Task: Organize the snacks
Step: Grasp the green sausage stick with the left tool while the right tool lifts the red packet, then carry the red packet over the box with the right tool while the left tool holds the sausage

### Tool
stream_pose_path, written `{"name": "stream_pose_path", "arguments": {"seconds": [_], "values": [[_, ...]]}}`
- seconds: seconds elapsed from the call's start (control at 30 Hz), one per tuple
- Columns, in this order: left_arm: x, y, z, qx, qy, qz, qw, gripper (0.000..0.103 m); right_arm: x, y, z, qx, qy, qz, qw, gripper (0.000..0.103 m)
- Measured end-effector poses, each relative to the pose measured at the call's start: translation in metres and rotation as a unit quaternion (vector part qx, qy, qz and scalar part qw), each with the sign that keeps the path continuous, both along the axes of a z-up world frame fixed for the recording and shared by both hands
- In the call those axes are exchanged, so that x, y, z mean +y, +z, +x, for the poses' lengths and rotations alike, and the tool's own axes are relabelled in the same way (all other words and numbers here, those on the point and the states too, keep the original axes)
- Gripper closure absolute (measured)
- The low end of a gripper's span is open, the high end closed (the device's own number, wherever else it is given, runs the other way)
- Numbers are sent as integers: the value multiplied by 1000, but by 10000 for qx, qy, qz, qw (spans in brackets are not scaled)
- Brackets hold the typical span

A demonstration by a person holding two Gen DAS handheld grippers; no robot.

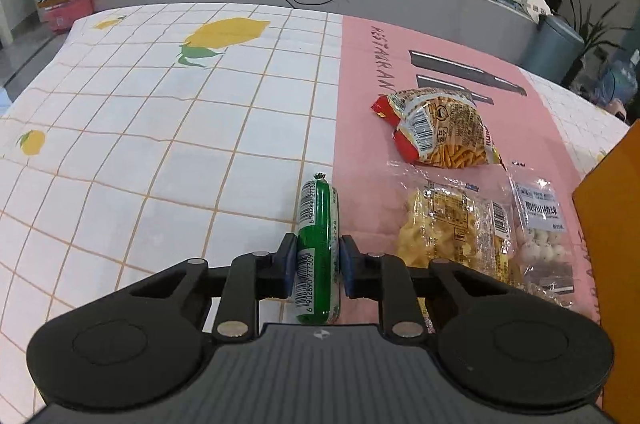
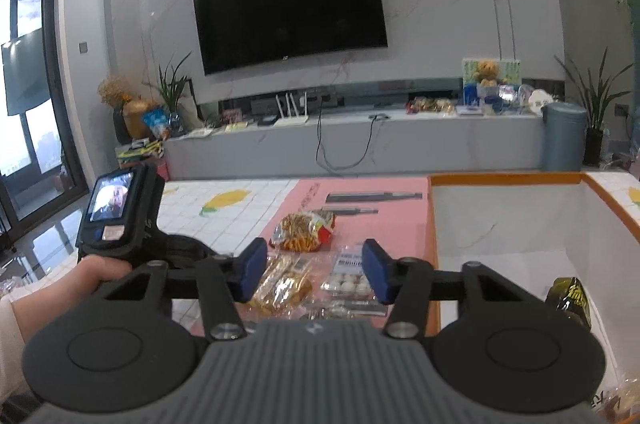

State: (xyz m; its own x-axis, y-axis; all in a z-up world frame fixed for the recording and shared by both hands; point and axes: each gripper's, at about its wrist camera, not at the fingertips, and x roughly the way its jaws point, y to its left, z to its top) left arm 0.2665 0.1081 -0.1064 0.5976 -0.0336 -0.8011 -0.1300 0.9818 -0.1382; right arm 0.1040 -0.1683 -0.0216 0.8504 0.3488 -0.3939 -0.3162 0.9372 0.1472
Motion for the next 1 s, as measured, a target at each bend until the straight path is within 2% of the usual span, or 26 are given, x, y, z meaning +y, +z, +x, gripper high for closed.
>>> {"name": "stream_pose_path", "arguments": {"seconds": [0.23, 0.3, 0.33, 0.4, 0.47, 0.53, 0.6, 0.7, 0.8, 0.9, 1.0], "values": [[10, 1, -5, 88, 97, -56, 9999, 79, 2, -3, 2, 178, 138, -36, 9997, 52], [15, 2, -8, 85, 160, -84, 9998, 79, 0, -3, 2, 299, 225, 67, 9993, 40], [19, 3, -11, 81, 199, -109, 9997, 79, -1, -3, 0, 351, 331, 127, 9988, 37], [25, 5, -16, 119, 246, -162, 9995, 79, -2, -3, -5, 509, 603, 163, 9967, 20], [33, 7, -24, 137, 336, -231, 9991, 79, -1, -7, -13, 716, 923, 162, 9930, 12], [39, 11, -34, 88, 380, -284, 9988, 79, 4, -15, -23, 958, 1171, 69, 9885, 10], [44, 17, -46, 28, 467, -355, 9983, 79, 14, -22, -39, 799, 1294, -379, 9876, 3], [46, 28, -62, -97, 472, -517, 9975, 79, 28, -30, -57, 674, 1433, -909, 9832, 3], [39, 38, -76, -248, 408, -570, 9972, 79, 34, -41, -65, 765, 1473, -990, 9812, 3], [30, 45, -93, -327, 369, -717, 9962, 79, 39, -57, -62, 1018, 1246, -1102, 9808, 3], [16, 48, -108, -343, 125, -869, 9955, 79, 40, -71, -52, 1265, 971, -1121, 9808, 3]]}}
